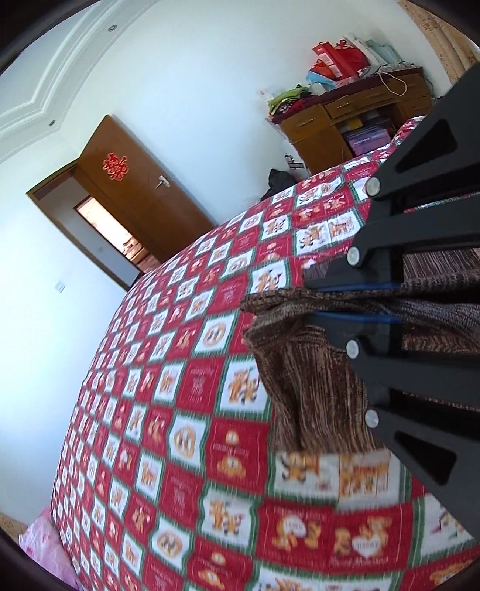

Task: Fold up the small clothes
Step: 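Lift the gripped sweater edge with both grippers and fold it over the rest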

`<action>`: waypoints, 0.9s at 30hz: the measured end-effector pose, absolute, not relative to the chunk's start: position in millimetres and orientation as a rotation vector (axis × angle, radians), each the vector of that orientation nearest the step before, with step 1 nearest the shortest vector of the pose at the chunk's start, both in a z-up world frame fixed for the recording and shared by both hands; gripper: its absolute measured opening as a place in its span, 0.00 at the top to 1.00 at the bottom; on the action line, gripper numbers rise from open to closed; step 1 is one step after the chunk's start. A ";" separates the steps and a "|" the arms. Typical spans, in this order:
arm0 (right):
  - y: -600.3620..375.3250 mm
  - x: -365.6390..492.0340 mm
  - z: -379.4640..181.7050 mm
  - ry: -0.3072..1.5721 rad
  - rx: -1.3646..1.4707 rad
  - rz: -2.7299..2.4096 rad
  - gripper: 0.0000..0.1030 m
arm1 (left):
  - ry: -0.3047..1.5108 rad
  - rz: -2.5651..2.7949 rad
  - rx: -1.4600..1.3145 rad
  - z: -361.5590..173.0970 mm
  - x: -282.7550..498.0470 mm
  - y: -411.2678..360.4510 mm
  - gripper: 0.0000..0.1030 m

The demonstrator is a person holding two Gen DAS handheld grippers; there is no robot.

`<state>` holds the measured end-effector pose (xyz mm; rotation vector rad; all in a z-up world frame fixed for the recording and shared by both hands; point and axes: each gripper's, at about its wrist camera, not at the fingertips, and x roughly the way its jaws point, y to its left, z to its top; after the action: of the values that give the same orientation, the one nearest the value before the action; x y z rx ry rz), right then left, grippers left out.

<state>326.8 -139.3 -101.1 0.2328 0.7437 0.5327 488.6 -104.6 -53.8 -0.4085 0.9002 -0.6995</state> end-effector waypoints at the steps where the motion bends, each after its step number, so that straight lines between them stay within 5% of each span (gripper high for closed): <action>1: -146.6 326.2 -103.5 0.754 0.254 0.530 0.97 | 0.909 -0.702 -0.405 -55.3 489.4 -112.2 0.91; 23: -263.3 331.0 -174.3 0.947 0.678 0.398 0.96 | 0.996 -0.689 -0.109 -98.5 480.7 -252.9 0.88; 25: -272.9 326.2 -172.8 0.939 0.686 0.390 0.94 | 0.949 -0.702 -0.091 -86.8 467.9 -246.7 0.80; 27: -281.7 319.8 -167.9 0.918 0.663 0.346 0.94 | 0.875 -0.702 -0.073 -73.1 451.5 -234.6 0.58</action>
<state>319.8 -281.7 -167.9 0.6635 0.9180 0.3457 451.5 -234.6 -73.1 -0.0725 0.8747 -0.7022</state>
